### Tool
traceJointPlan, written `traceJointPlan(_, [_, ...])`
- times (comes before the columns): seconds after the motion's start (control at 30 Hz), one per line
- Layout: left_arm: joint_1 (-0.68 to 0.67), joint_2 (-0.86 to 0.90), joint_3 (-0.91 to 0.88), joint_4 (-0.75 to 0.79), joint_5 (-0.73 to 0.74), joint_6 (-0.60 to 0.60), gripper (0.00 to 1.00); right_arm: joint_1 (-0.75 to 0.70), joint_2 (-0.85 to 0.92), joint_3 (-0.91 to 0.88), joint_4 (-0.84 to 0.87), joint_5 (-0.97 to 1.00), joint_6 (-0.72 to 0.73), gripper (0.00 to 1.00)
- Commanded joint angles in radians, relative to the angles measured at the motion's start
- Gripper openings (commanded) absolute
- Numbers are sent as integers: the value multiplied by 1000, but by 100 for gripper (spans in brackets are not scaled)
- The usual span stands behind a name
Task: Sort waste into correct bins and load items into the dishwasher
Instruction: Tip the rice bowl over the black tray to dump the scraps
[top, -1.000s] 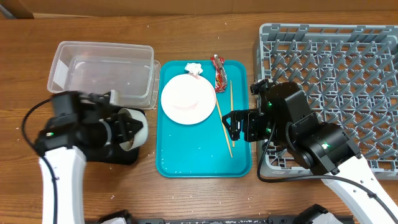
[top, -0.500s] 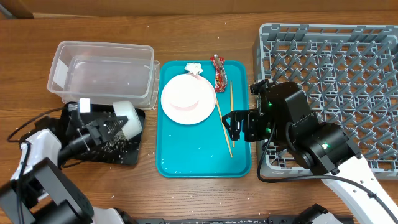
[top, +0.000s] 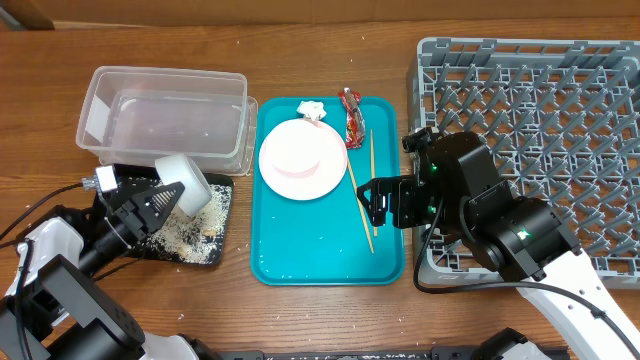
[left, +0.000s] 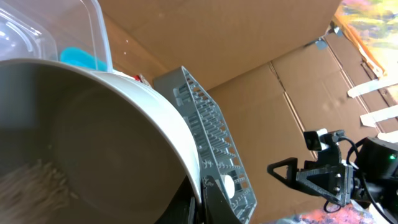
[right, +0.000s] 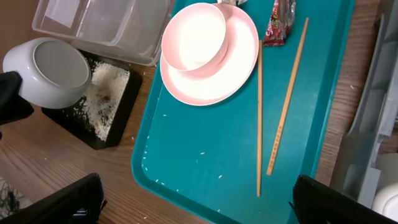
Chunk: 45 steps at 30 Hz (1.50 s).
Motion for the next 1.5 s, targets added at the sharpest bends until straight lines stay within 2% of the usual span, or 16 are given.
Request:
traceJointPlan(0.0, [3, 0, -1, -37, 37, 72, 4, 1, -2, 23, 5, 6, 2, 99])
traceJointPlan(0.2, [3, 0, -1, -156, 33, 197, 4, 1, -2, 23, 5, 6, 2, 100])
traceJointPlan(0.3, [4, 0, -1, -169, -13, 266, 4, 1, -2, 23, 5, 6, 2, 100])
traceJointPlan(0.4, [6, 0, -1, -201, -23, 199, 4, 1, -2, 23, -2, 6, 2, 100])
traceJointPlan(0.43, [6, 0, -1, -242, -6, 216, 4, 1, -2, 23, -6, 6, 2, 100])
traceJointPlan(0.53, [10, 0, 0, -287, 2, 405, 4, 1, -2, 23, -15, 6, 2, 100])
traceJointPlan(0.57, [16, 1, 0, -266, -2, 390, 4, 1, -2, 23, -16, 6, 2, 100])
traceJointPlan(0.63, [25, 1, 0, -269, 26, 288, 4, 1, -2, 23, -16, 6, 2, 100])
traceJointPlan(0.7, [19, -2, 6, -299, 27, 304, 4, 1, -2, 23, -17, 6, 2, 100])
traceJointPlan(0.8, [-3, -5, 43, -384, -17, 376, 4, 1, -3, 23, -11, 6, 2, 100])
traceJointPlan(0.9, [-30, -21, 101, -533, -58, 533, 4, 1, -6, 23, 5, 6, 2, 100])
traceJointPlan(1.13, [-130, -94, 193, -532, -85, 426, 4, -18, -55, 32, 37, 22, 3, 100])
traceJointPlan(1.33, [-334, -119, 280, -517, -128, 342, 4, -94, -111, 35, 38, 32, 10, 100])
traceJointPlan(1.4, [-417, -119, 305, -452, -165, 239, 4, -108, -115, 35, 35, 32, 10, 100])
traceJointPlan(1.47, [-502, -119, 322, -336, -237, 53, 4, -113, -115, 35, 31, 32, 10, 100])
